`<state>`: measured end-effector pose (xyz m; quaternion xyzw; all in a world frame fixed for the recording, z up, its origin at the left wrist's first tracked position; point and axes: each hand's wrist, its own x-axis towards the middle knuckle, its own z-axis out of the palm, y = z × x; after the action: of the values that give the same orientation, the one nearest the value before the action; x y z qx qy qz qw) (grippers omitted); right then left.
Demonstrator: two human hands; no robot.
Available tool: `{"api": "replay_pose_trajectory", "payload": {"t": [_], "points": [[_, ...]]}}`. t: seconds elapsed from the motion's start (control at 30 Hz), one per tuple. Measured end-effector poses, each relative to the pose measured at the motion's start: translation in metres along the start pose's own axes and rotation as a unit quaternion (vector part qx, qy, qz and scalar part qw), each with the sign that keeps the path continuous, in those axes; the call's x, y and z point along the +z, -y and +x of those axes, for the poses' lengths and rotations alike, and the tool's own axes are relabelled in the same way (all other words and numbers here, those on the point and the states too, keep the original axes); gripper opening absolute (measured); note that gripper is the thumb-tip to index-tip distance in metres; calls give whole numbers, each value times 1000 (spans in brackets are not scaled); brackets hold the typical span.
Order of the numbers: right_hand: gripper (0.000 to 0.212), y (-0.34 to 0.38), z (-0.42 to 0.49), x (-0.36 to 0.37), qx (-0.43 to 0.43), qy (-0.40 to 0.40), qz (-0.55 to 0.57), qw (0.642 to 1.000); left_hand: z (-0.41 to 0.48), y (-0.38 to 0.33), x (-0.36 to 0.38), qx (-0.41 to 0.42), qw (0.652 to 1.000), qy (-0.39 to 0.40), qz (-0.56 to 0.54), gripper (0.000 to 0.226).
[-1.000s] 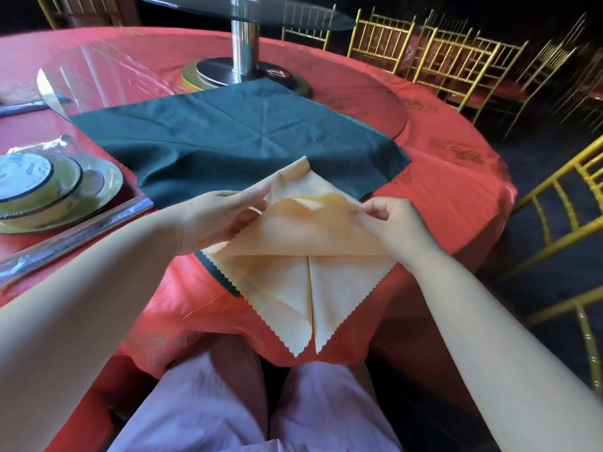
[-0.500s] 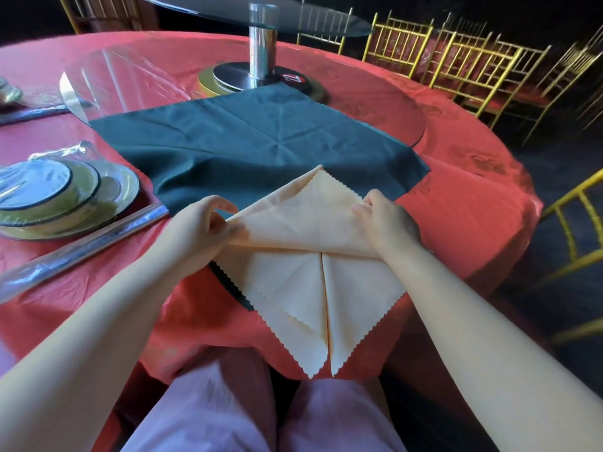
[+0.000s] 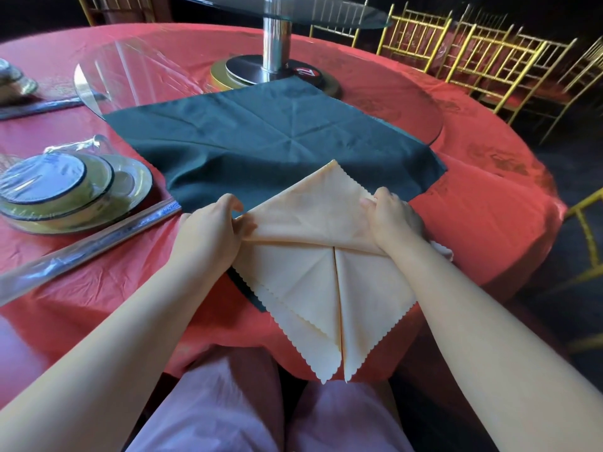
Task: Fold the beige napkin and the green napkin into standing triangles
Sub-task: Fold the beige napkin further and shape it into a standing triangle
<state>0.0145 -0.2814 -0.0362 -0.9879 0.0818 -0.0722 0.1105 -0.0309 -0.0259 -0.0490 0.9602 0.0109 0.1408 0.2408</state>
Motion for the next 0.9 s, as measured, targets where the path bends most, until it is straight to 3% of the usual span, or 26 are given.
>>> {"api": "replay_pose_trajectory", "payload": {"t": [0.13, 0.2, 0.27, 0.33, 0.4, 0.7, 0.9], "points": [[38, 0, 0, 2, 4, -8, -3, 1000, 2, -12, -4, 22, 995, -14, 96, 31], [38, 0, 0, 2, 6, -9, -5, 1000, 1, -33, -2, 113, 991, -26, 72, 37], [39, 0, 0, 1, 10, -3, -7, 1000, 0, -55, 8, 185, 979, 39, 77, 45], [39, 1, 1, 0, 15, 1, -10, 1000, -2, -65, 21, 171, 969, 133, 121, 52], [40, 1, 1, 1, 19, 2, -10, 1000, -6, -63, 30, 140, 966, 164, 142, 57], [30, -21, -11, -10, 25, -42, 83, 995, -9, -59, 33, 119, 970, 155, 147, 59], [20, -78, -48, -21, -11, -54, 28, 998, -9, -58, 35, 120, 971, 146, 147, 60]]}}
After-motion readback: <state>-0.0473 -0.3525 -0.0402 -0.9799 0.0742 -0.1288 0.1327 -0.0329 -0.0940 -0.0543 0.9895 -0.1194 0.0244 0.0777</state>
